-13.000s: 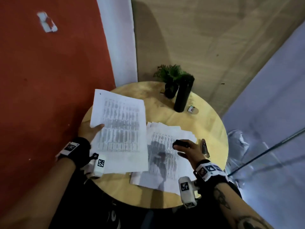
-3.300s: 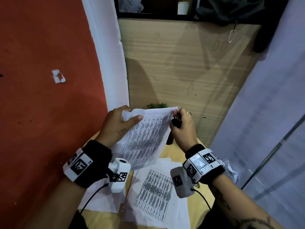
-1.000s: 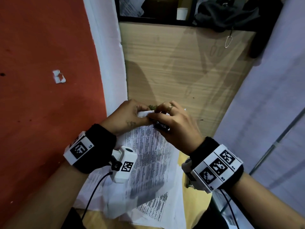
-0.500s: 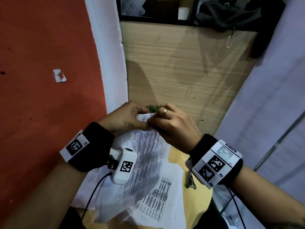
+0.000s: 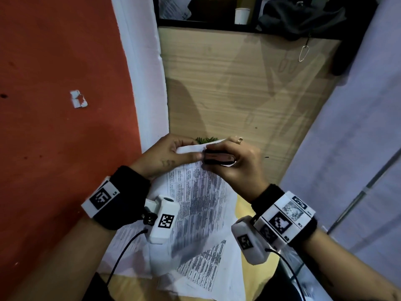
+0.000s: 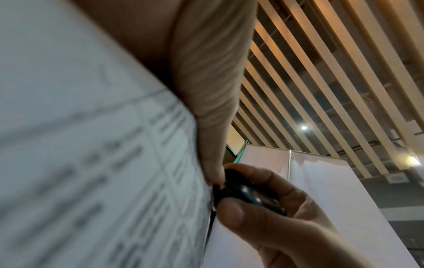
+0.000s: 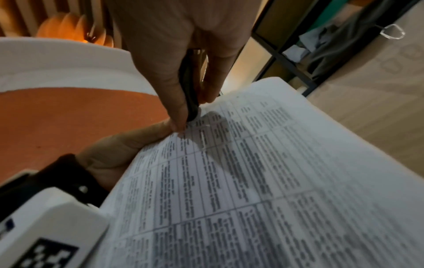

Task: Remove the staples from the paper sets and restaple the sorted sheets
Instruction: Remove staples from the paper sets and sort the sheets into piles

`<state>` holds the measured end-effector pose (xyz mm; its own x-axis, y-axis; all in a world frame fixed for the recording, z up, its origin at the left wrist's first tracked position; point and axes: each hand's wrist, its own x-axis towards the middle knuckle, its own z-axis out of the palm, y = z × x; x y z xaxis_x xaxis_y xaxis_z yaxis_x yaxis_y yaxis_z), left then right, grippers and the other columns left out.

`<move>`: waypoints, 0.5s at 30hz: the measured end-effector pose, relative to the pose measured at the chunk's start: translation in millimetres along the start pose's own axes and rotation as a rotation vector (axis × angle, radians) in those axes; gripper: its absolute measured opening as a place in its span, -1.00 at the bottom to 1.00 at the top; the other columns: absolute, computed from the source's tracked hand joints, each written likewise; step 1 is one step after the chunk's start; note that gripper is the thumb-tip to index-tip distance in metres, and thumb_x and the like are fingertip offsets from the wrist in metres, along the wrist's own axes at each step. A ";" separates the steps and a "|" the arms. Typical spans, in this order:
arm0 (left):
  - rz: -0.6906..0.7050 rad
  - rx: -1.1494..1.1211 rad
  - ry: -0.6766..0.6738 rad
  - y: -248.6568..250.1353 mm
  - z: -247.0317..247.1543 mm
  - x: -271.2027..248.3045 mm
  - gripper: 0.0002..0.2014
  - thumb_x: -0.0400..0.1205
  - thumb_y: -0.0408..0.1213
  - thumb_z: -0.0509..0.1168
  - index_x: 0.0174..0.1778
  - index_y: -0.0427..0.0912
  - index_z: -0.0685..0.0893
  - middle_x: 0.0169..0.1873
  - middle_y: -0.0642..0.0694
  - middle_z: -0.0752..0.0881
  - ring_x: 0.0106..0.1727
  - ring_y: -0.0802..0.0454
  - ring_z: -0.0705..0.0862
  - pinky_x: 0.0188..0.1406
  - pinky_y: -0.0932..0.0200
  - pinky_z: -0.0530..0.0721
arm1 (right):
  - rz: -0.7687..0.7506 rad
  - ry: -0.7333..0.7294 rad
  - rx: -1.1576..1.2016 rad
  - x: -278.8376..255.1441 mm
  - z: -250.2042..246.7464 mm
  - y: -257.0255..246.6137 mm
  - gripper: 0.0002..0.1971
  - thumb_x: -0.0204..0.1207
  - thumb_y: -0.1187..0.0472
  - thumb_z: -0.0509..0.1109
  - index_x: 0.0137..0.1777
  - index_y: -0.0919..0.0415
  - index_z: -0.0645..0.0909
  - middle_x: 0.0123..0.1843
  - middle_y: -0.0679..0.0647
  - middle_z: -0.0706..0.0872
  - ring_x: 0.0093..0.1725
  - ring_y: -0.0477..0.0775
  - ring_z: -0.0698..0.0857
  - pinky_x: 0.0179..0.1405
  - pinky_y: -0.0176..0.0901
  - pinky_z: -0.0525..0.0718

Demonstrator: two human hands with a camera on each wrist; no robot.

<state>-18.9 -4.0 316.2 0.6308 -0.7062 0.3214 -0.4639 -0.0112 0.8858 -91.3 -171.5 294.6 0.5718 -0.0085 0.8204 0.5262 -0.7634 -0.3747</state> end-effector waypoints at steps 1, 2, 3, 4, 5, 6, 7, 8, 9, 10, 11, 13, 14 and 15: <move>0.009 0.009 0.013 1.2 0.6 -0.4 -0.96 0.53 -0.38 0.41 -0.21 -0.28 0.74 -0.39 0.07 0.72 -0.30 0.26 0.65 -0.26 0.41 0.56 | 0.024 0.023 0.037 -0.3 -0.2 -1.2 -0.72 0.13 0.25 0.67 -0.14 0.22 0.77 -0.24 0.06 0.76 -0.23 -0.03 0.70 -0.19 -0.18 0.62; 0.019 0.012 0.026 1.7 1.1 -0.1 -0.92 0.54 -0.41 0.39 -0.26 -0.21 0.73 -0.44 0.11 0.72 -0.34 0.31 0.64 -0.29 0.44 0.55 | 0.041 0.040 0.073 -0.3 -0.3 -1.7 -0.72 0.12 0.26 0.68 -0.15 0.23 0.77 -0.23 0.03 0.76 -0.22 -0.07 0.70 -0.18 -0.23 0.63; 0.025 0.007 0.037 2.4 1.8 -0.1 -0.88 0.55 -0.43 0.38 -0.29 -0.17 0.72 -0.47 0.13 0.72 -0.37 0.33 0.64 -0.31 0.46 0.55 | 0.053 0.052 0.103 -0.5 -0.9 -1.6 -0.72 0.12 0.26 0.68 -0.16 0.24 0.76 -0.22 -0.01 0.75 -0.21 -0.11 0.70 -0.16 -0.28 0.63; 0.026 -0.004 0.045 2.6 2.3 -0.1 -0.85 0.55 -0.44 0.38 -0.31 -0.15 0.72 -0.49 0.13 0.72 -0.39 0.34 0.64 -0.33 0.46 0.55 | 0.057 0.058 0.119 -0.8 -1.5 -1.3 -0.72 0.12 0.27 0.68 -0.15 0.26 0.76 -0.21 -0.03 0.74 -0.19 -0.15 0.70 -0.14 -0.34 0.62; 0.021 -0.010 0.054 3.0 2.5 -0.6 -0.85 0.54 -0.43 0.39 -0.32 -0.13 0.72 -0.49 0.12 0.72 -0.41 0.32 0.64 -0.35 0.45 0.56 | 0.057 0.061 0.122 -1.1 -2.1 -1.1 -0.72 0.12 0.28 0.69 -0.15 0.27 0.76 -0.21 -0.05 0.73 -0.18 -0.19 0.69 -0.13 -0.40 0.60; 0.014 -0.011 0.068 1.9 2.2 -0.5 -0.85 0.54 -0.41 0.40 -0.33 -0.12 0.73 -0.49 0.10 0.72 -0.41 0.29 0.64 -0.36 0.44 0.56 | 0.054 0.062 0.118 -1.4 -2.4 -0.8 -0.72 0.13 0.28 0.69 -0.15 0.28 0.76 -0.21 -0.06 0.73 -0.18 -0.23 0.68 -0.12 -0.46 0.57; 0.002 -0.004 0.085 0.5 1.9 -0.1 -0.86 0.53 -0.38 0.41 -0.34 -0.11 0.74 -0.48 0.07 0.72 -0.41 0.26 0.65 -0.37 0.41 0.57 | 0.052 0.064 0.111 -1.8 -2.6 -0.7 -0.72 0.13 0.28 0.69 -0.15 0.28 0.76 -0.21 -0.07 0.72 -0.18 -0.27 0.67 -0.11 -0.49 0.55; -0.004 0.011 0.097 -1.4 1.9 0.3 -0.87 0.53 -0.36 0.42 -0.34 -0.12 0.74 -0.48 0.06 0.72 -0.41 0.24 0.64 -0.37 0.39 0.57 | 0.050 0.067 0.104 -2.1 -2.9 -1.0 -0.72 0.14 0.25 0.68 -0.16 0.28 0.76 -0.21 -0.07 0.72 -0.18 -0.27 0.67 -0.12 -0.50 0.55; -0.009 0.026 0.103 -2.5 2.3 0.5 -0.88 0.53 -0.35 0.42 -0.33 -0.13 0.74 -0.47 0.05 0.71 -0.40 0.23 0.64 -0.38 0.38 0.56 | 0.051 0.072 0.095 -2.8 -3.0 -1.1 -0.72 0.16 0.21 0.67 -0.16 0.28 0.76 -0.21 -0.05 0.74 -0.19 -0.24 0.68 -0.12 -0.47 0.56; -0.014 0.037 0.106 -4.2 2.9 1.0 -0.89 0.54 -0.35 0.41 -0.32 -0.17 0.74 -0.46 0.05 0.70 -0.40 0.23 0.63 -0.38 0.38 0.55 | 0.060 0.078 0.090 -3.5 -3.5 -1.5 -0.71 0.18 0.16 0.66 -0.15 0.27 0.76 -0.20 -0.03 0.75 -0.19 -0.20 0.69 -0.12 -0.43 0.58; -0.018 0.041 0.107 -5.1 3.2 0.9 -0.89 0.55 -0.34 0.40 -0.30 -0.20 0.74 -0.45 0.04 0.70 -0.41 0.23 0.63 -0.39 0.37 0.55 | 0.080 0.080 0.099 -4.5 -4.4 -2.3 -0.69 0.19 0.10 0.65 -0.13 0.26 0.75 -0.19 -0.03 0.76 -0.17 -0.18 0.70 -0.09 -0.38 0.61; -0.030 0.021 0.106 -7.5 3.2 1.1 -0.87 0.58 -0.33 0.36 -0.27 -0.21 0.74 -0.43 0.04 0.73 -0.39 0.21 0.66 -0.38 0.36 0.57 | 0.153 0.063 0.145 -6.0 -6.1 -2.7 -0.62 0.17 0.02 0.62 -0.06 0.18 0.73 -0.14 -0.13 0.73 -0.07 -0.14 0.72 0.00 -0.18 0.69; -0.039 0.000 0.106 -8.5 3.0 1.0 -0.87 0.59 -0.32 0.37 -0.27 -0.19 0.74 -0.42 0.03 0.75 -0.38 0.19 0.69 -0.37 0.35 0.59 | 0.203 0.053 0.162 -7.3 -6.7 -1.9 -0.58 0.16 -0.02 0.61 0.00 0.12 0.70 -0.08 -0.18 0.71 -0.01 -0.11 0.72 0.05 -0.08 0.70; -0.046 -0.013 0.109 -9.3 2.6 0.9 -0.88 0.58 -0.31 0.38 -0.27 -0.19 0.74 -0.41 0.02 0.76 -0.37 0.16 0.69 -0.37 0.33 0.60 | 0.254 0.047 0.181 -9.2 -6.6 0.0 -0.52 0.15 -0.07 0.59 0.08 0.05 0.67 -0.03 -0.18 0.70 0.05 -0.08 0.72 0.10 -0.03 0.70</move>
<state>-15.6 -6.4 307.4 0.7155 -0.6241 0.3140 -0.4253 -0.0326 0.9045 -100.7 -175.7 289.8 0.6720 -0.2174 0.7079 0.4758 -0.6057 -0.6378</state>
